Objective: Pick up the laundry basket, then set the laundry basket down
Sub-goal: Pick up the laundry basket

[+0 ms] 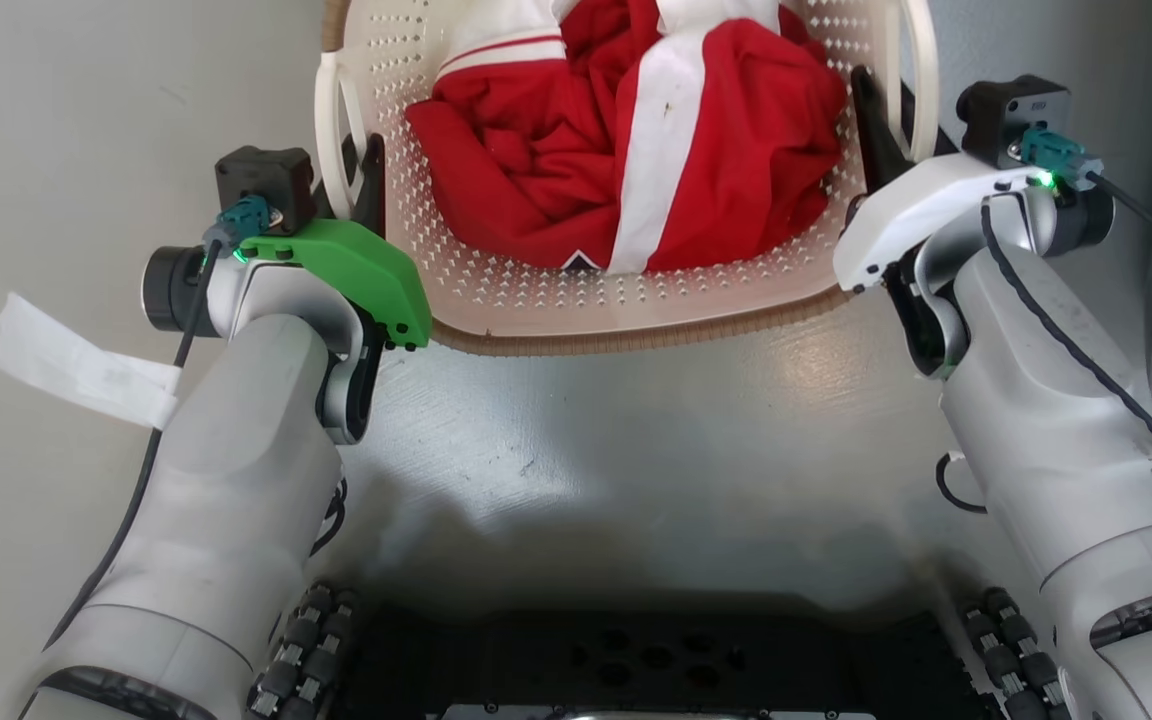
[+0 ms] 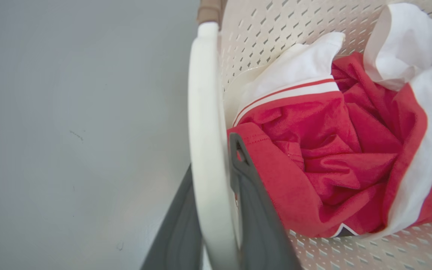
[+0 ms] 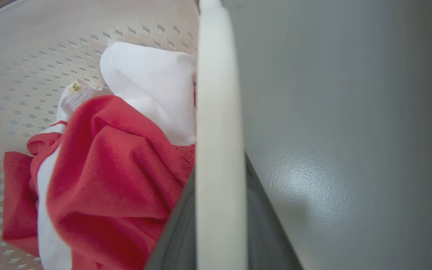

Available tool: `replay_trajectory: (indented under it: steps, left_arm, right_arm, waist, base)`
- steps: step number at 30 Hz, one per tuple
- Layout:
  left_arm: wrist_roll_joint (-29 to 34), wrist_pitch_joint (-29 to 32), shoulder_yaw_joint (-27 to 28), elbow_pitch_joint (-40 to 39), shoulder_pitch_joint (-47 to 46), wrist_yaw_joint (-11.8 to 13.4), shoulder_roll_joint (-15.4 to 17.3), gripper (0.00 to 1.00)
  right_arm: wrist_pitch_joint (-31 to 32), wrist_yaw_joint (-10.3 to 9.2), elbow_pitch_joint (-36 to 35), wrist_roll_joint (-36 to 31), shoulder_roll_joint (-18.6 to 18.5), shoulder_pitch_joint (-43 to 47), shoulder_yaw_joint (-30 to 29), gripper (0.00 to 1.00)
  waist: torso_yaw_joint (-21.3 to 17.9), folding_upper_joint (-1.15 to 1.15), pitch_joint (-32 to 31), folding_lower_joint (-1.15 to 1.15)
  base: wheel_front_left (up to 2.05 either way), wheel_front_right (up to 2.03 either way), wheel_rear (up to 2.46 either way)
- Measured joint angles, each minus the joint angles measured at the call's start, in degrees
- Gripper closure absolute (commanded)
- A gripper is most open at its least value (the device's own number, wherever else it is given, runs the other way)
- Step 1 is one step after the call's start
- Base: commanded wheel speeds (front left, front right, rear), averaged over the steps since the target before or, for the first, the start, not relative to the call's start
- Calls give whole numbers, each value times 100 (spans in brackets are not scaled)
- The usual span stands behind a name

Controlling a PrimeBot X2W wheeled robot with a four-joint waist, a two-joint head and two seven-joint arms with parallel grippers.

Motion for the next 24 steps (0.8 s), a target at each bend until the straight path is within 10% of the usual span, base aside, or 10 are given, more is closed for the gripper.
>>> replay_trajectory:
  steps: [24]
  left_arm:
    - [-142, -1, -186, 564, 83, 2, -107, 100]
  right_arm:
    - [-1, 49, 716, 335, 130, 168, -29, 100]
  waist:
    - [-75, 0, -853, 0]
  base:
    - [0, 0, 0]
